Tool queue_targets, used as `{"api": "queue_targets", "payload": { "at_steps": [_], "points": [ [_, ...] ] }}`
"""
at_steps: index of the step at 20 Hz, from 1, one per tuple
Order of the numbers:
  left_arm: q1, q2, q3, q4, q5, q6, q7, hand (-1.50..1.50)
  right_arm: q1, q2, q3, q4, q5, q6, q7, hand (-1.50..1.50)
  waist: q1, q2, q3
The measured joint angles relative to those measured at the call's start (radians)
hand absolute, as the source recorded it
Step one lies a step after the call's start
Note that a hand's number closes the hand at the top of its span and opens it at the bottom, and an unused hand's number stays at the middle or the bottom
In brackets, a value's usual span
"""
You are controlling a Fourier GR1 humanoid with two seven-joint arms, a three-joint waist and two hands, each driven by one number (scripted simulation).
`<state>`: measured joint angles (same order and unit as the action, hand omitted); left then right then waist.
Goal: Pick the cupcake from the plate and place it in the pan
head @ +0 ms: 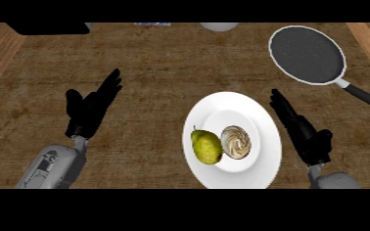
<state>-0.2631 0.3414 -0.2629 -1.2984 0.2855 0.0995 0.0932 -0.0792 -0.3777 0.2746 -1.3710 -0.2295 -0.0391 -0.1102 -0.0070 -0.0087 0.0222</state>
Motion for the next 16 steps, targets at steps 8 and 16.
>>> {"api": "queue_targets", "payload": {
  "at_steps": [8, 16],
  "points": [
    [0.024, -0.063, -0.007, -0.11, -0.041, 0.064, -0.126, 0.0, -0.155, -0.029, -0.071, -0.07, -0.15, 0.255, -0.119, -1.5, 0.034, 0.002, -0.018],
    [0.162, -0.109, -0.034, -0.213, -0.083, 0.092, -0.231, 0.0, -0.102, -0.168, -0.184, 0.076, -0.119, 0.544, -0.411, -1.5, 0.018, 0.008, -0.021]
  ]
}}
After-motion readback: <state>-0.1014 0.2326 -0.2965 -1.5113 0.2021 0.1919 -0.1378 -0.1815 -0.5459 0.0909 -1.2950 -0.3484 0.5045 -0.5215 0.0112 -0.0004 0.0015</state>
